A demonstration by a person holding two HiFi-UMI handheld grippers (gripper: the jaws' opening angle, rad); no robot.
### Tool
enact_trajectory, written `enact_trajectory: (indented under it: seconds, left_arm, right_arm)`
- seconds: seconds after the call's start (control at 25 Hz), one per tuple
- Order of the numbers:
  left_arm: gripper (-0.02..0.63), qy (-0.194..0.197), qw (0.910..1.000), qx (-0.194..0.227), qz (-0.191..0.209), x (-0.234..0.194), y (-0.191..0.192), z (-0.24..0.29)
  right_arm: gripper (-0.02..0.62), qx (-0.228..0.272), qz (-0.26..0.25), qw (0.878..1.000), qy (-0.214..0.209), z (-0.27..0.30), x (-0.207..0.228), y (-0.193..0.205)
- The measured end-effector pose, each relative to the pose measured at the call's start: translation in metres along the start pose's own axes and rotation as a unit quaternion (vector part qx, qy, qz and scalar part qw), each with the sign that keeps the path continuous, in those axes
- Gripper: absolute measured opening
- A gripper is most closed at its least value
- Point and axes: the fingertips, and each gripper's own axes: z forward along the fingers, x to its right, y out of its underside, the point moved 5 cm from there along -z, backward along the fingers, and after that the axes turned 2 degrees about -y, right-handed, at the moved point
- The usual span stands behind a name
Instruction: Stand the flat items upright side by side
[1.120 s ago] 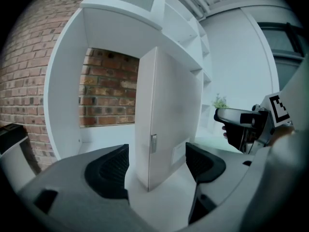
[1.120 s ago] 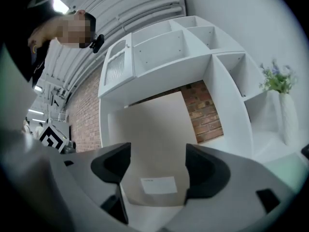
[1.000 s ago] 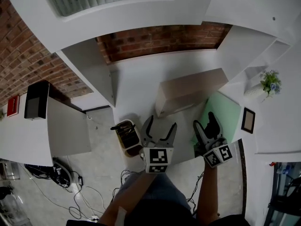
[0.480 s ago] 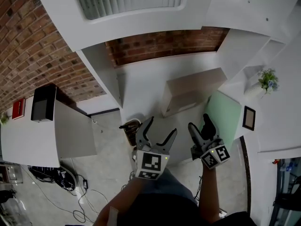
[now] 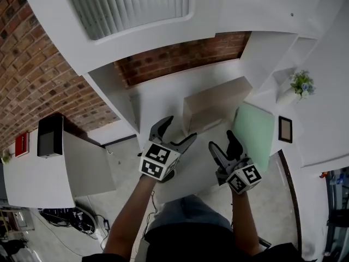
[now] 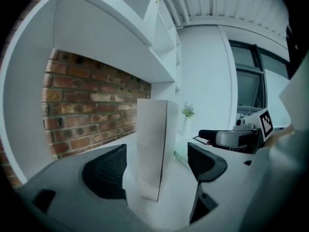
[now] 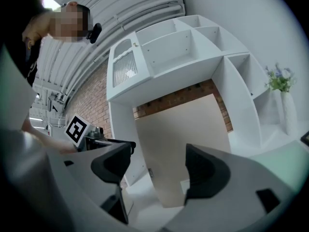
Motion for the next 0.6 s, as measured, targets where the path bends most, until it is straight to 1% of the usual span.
enact_trajectory:
  seconds: [0.12, 0.28, 0.44, 0.6]
  left_arm:
    - [0.365, 0.019, 0.9998, -0.002, 0.002, -0.011, 0.003, 0.017]
    - [0.376, 0.046, 0.9989, 0.012, 0.002, -0.021, 0.004, 0.033]
    - [0.38, 0.087, 0.9959, 0.027, 0.006, -0.02, 0.004, 0.047]
    - [0.38, 0.11, 0.9936, 0.023, 0.017, -0.015, 0.01, 0.062]
  right_arm:
    - [0.334, -0.002, 0.008, 1.0, 0.018, 0.003, 0.001, 0.005]
    - [0.334, -0.015, 0.015, 0.999, 0.024, 0.005, -0.003, 0.014]
    - [0.334, -0.022, 0.022, 0.999, 0.037, 0.004, 0.002, 0.021]
    - [0.334, -0.03, 0.02, 0.998, 0.05, 0.004, 0.009, 0.026]
